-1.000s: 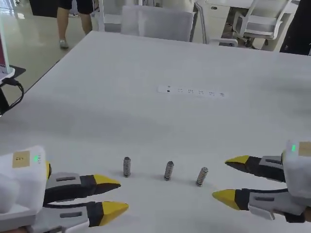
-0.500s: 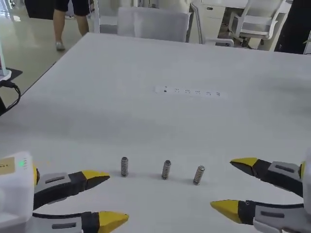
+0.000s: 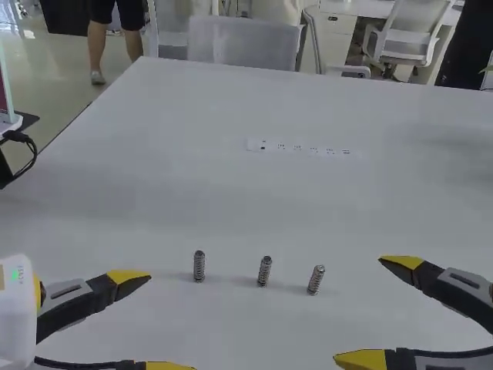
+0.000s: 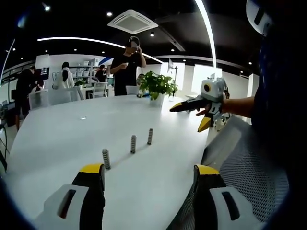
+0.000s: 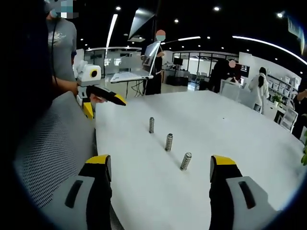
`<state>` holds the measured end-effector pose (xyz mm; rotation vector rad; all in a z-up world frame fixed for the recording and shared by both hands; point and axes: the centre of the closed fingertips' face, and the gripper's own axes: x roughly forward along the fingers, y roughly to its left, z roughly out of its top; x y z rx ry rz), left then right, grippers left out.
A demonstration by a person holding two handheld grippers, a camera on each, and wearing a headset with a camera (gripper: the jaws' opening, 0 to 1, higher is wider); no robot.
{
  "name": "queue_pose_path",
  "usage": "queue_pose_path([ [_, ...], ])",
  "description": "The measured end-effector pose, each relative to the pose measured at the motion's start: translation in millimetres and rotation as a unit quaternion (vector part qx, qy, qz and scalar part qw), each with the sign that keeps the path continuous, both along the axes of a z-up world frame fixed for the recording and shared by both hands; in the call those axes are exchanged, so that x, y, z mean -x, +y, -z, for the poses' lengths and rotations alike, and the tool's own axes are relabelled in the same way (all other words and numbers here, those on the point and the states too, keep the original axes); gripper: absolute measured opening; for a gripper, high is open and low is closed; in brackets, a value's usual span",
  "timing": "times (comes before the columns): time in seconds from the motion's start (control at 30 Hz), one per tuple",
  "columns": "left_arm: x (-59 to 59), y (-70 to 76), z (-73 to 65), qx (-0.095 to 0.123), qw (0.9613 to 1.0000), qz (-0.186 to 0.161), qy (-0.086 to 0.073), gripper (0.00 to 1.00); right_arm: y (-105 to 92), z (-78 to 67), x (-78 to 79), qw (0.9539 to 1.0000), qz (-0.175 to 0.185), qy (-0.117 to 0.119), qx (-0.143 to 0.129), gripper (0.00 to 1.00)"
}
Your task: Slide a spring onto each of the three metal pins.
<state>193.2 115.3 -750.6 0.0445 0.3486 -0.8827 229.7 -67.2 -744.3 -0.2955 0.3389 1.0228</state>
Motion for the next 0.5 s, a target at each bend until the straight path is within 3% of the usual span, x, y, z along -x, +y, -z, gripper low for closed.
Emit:
queue_pose_path([
  [0.17, -3.3, 4.0, 0.6, 0.002, 0.9999, -0.009, -0.007, 0.75, -2.7, 8.7, -0.6, 0.9998, 0.001, 0.003, -0.018, 0.92],
  [0.5, -7.4, 9.3, 21.6, 0.002, 0.9997, -0.021, 0.010, 0.77, -10.5, 38.1, -7.3, 0.9992, 0.018, 0.027, -0.023, 0.96],
])
